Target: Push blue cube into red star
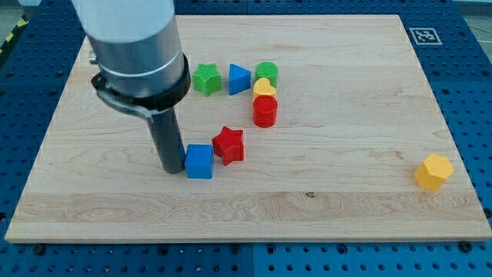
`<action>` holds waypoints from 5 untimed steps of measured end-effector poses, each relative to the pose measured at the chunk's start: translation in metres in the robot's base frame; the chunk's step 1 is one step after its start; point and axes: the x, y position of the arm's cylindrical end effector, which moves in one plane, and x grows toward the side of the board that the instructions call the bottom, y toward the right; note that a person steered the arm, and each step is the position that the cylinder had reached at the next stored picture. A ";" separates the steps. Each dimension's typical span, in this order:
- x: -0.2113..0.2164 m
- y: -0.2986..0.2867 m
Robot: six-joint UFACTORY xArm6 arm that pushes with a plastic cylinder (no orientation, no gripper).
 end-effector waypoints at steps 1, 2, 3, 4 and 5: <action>0.013 0.000; 0.013 0.002; 0.010 0.002; -0.007 0.014; -0.013 0.022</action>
